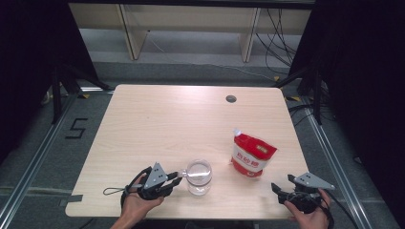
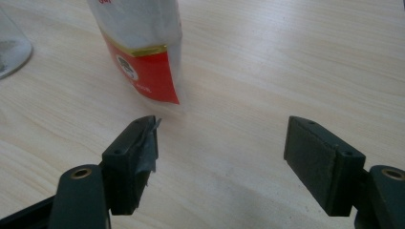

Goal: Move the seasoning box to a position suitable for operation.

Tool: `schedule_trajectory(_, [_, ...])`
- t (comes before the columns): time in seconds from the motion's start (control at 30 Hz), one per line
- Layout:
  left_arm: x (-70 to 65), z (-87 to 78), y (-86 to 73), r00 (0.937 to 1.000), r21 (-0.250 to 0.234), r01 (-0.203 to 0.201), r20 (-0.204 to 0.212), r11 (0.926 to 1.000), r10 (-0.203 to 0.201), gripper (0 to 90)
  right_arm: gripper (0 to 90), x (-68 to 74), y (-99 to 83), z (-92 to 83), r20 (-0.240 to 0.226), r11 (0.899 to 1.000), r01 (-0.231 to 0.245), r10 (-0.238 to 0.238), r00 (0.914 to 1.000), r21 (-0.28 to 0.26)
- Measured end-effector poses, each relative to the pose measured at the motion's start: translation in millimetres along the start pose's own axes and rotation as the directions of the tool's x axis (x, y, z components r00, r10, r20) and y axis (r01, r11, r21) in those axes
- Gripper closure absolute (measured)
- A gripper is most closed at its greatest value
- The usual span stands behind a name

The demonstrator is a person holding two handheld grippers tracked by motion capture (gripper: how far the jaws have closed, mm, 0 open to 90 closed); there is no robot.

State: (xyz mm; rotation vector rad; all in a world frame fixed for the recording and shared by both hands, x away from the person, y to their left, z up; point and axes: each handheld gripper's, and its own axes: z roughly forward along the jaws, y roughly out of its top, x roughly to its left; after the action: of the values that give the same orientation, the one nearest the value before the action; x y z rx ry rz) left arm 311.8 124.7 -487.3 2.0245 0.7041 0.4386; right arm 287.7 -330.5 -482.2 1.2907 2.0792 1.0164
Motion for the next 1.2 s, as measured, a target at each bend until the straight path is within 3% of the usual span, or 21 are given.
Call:
schedule_trajectory(0.07, [-1.9, -0.1, -0.6, 0.9999, -0.003, 0.015, 0.0, 0.9999, -0.015, 75.3, 28.4, 0.0, 0.3, 0.1, -0.006, 1.0, 0.007, -0.007, 1.0, -0.007])
schedule_trajectory(0.13, [-1.2, -0.4, -0.5, 0.9999, -0.004, -0.007, 0.01, 1.0, 0.007, 75.2, 28.4, 1.2, 0.8, -0.9, -0.01, 1.0, 0.002, -0.002, 0.9999, 0.002])
schedule_trajectory(0.17, [-3.7, -0.2, -1.0, 0.9998, -0.009, 0.018, 0.011, 0.9998, -0.018, 75.2, 28.4, 1.9, 0.8, -0.9, -0.009, 1.0, -0.001, 0.001, 1.0, 0.003])
schedule_trajectory(0.27, [-6.8, -1.4, -0.6, 0.9998, -0.001, -0.004, 0.019, 1.0, 0.004, 75.0, 29.3, 2.6, 1.4, -0.7, -0.018, 1.0, -0.005, 0.006, 0.9998, 0.006])
schedule_trajectory(0.33, [-9.8, -1.4, -1.0, 0.9997, -0.004, 0.005, 0.025, 1.0, -0.005, 75.0, 29.3, 6.1, 1.4, -1.6, -0.014, 0.999, -0.049, 0.049, 0.9987, 0.003])
schedule_trajectory(0.37, [-10.1, -1.7, -0.9, 0.9996, -0.003, -0.009, 0.028, 1.0, 0.009, 74.9, 29.3, 2.4, 1.5, -0.7, -0.02, 1.0, -0.007, 0.007, 0.9998, 0.0])
schedule_trajectory(0.57, [-15.2, -2.2, -2.1, 0.9992, -0.012, 0.022, 0.033, 0.9997, -0.022, 74.7, 29.3, 0.1, 0.8, 0.8, -0.016, 1.0, 0.006, -0.006, 0.9999, -0.009])
schedule_trajectory(0.67, [-15.3, -3.2, -2.7, 0.9995, -0.001, 0.0, 0.033, 1.0, 0.0, 74.6, 29.3, 0.4, 1.0, 1.6, -0.029, 1.0, 0.002, -0.002, 0.9996, -0.006])
schedule_trajectory(0.7, [-17.4, -2.5, -3.0, 0.9987, -0.018, 0.023, 0.045, 0.9996, -0.022, 74.6, 29.3, -0.6, 0.9, 2.3, -0.024, 1.0, 0.018, -0.018, 0.9995, -0.01])
schedule_trajectory(0.73, [-17.0, -3.1, -2.9, 0.9987, -0.012, 0.005, 0.051, 0.9999, -0.005, 74.4, 29.3, 2.4, 0.2, 1.8, -0.029, 1.0, -0.02, 0.02, 0.9994, -0.001])
schedule_trajectory(0.77, [-17.1, -3.2, -3.0, 0.9986, -0.011, 0.005, 0.052, 0.9999, -0.005, 74.3, 29.3, -0.1, 0.5, 2.1, -0.025, 1.0, 0.012, -0.012, 0.9996, -0.008])
schedule_trajectory(0.8, [-17.1, -3.2, -3.0, 0.9986, -0.011, 0.005, 0.052, 0.9999, -0.005, 74.3, 29.3, -0.1, 0.5, 2.1, -0.025, 1.0, 0.012, -0.012, 0.9996, -0.008])
schedule_trajectory(0.97, [-16.7, -4.2, -3.4, 0.9954, -0.016, 0.032, 0.091, 0.9993, -0.031, 73.4, 29.2, 0.1, 0.4, 1.3, -0.019, 1.0, 0.007, -0.007, 0.9998, -0.007])
schedule_trajectory(1.0, [-15.5, -5.5, -3.6, 0.9954, -0.013, 0.014, 0.095, 0.9998, -0.013, 73.1, 29.3, 2.2, 0.3, 1.2, -0.024, 1.0, -0.021, 0.021, 0.9995, -0.001])
schedule_trajectory(1.03, [-16.2, -5.9, -4.4, 0.9957, -0.013, 0.022, 0.09, 0.9997, -0.021, 72.2, 29.2, 1.9, 0.5, 1.5, -0.023, 1.0, -0.009, 0.009, 0.9997, -0.006])
schedule_trajectory(1.07, [-17.1, -7.3, -4.6, 0.9943, -0.007, 0.043, 0.098, 0.999, -0.042, 64.1, 29.2, 3.2, 0.4, 1.3, -0.027, 1.0, -0.025, 0.025, 0.9993, 0.015])
schedule_trajectory(1.2, [-15.8, -12.9, -4.7, 0.9955, -0.021, 0.049, 0.082, 0.9986, -0.047, 47.6, 29.1, 3.8, 0.0, 2.3, -0.028, 1.0, -0.025, 0.025, 0.9993, 0.01])
